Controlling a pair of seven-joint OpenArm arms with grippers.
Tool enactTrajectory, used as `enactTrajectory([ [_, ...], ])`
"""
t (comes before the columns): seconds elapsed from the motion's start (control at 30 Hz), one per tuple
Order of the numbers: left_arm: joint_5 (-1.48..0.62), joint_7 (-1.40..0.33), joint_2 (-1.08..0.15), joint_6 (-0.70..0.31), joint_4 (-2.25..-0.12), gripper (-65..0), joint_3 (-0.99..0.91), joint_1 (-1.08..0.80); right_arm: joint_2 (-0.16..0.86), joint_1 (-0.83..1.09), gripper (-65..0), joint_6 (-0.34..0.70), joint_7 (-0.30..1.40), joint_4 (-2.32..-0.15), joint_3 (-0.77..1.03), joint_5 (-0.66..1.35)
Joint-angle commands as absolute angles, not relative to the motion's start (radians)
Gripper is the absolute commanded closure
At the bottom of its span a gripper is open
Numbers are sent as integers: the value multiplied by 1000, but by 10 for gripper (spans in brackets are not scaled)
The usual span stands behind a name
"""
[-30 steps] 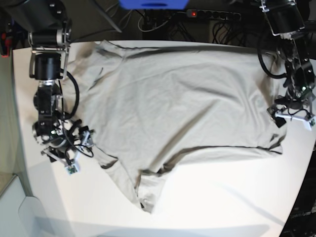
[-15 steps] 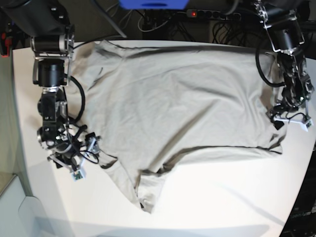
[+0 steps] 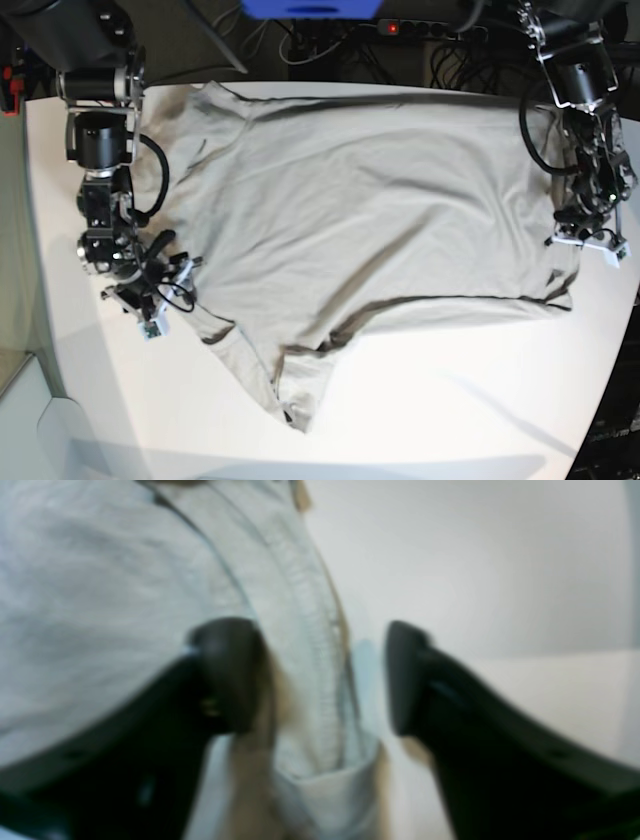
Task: Layout the t-shirt on the table in an organized manner, then fold the t-shirt properly
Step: 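Move the right gripper back and grasp the shirt edge, then drag the shirt edge with both grippers away from the hem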
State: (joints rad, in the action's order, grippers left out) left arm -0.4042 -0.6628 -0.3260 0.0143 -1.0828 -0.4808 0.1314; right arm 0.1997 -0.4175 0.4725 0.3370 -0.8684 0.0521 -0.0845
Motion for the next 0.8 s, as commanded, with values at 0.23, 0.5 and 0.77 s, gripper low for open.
enactTrajectory([
  [0.23,-417,-699,-332,-2,-1096,-11,-483,140,226,-440,0,466,355,-885,54,-99],
  [0.5,-423,-816,-351,-5,-1287,-11,-489,156,217,-349,0,558,364,-1227,183,-97],
  [0.77,-503,-823,-357,-5,-1336,-11,-489,143,173,-285,0,619,470,-1345,291,-102],
])
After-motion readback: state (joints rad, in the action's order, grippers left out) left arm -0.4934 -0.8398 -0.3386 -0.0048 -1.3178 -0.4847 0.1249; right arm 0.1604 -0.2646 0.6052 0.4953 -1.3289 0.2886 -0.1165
